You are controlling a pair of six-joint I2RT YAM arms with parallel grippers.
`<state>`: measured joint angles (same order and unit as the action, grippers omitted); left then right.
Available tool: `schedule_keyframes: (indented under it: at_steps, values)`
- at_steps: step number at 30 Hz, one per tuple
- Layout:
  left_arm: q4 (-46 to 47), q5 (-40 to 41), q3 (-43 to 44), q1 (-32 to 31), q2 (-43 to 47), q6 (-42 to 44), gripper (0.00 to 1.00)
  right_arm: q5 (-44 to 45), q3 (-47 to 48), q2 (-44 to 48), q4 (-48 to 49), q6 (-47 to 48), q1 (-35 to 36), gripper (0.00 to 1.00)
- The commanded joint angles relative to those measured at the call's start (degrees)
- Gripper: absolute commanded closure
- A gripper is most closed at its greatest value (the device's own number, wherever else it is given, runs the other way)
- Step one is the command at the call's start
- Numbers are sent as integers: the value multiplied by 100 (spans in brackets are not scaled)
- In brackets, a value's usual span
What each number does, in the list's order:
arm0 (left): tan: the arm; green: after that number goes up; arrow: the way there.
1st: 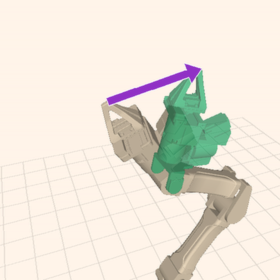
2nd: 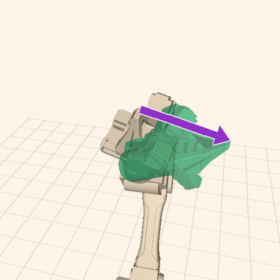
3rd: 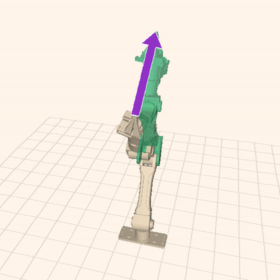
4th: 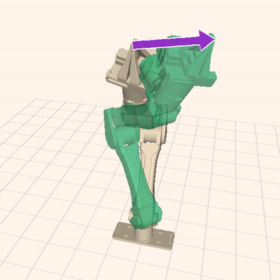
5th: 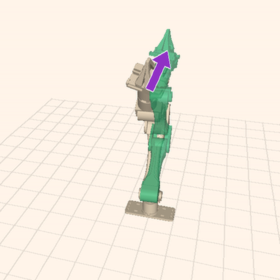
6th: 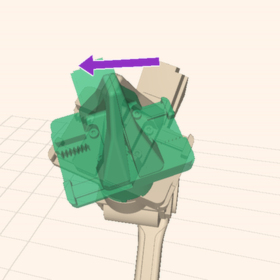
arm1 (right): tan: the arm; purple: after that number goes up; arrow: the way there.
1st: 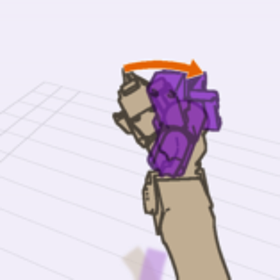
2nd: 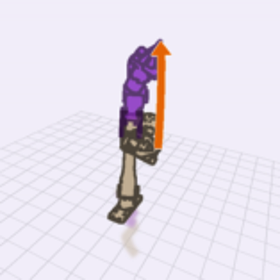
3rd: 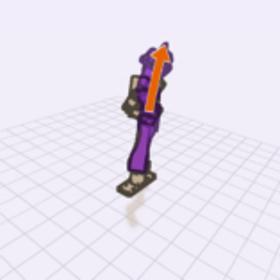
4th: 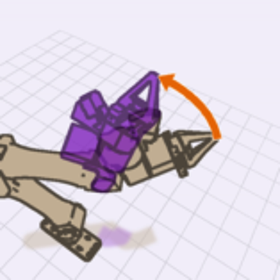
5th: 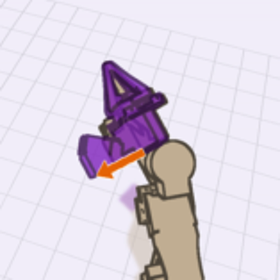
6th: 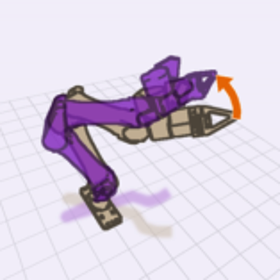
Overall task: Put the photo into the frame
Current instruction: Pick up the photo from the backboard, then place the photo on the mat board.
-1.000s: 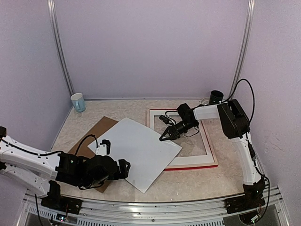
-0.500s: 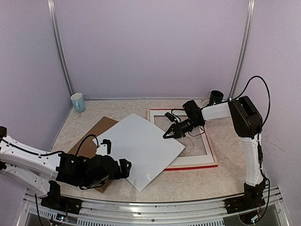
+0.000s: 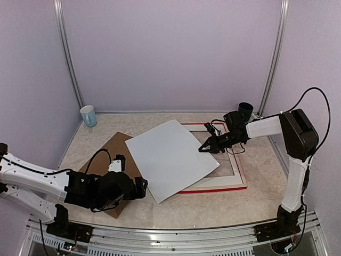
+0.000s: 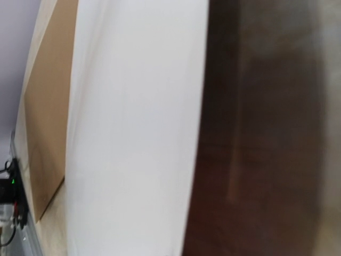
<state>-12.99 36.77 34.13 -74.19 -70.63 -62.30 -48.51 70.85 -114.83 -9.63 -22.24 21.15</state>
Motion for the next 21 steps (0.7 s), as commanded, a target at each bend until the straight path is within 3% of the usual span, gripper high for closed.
schedule_keyframes:
  at_steps: [1,21]
  values:
    - [88,176,285,167,-59,367,1,483,-431,529,344,-200,-159,100]
    - [602,-108,515,634,-400,875,1,1658,-1864,1573,565,-376,-653,100]
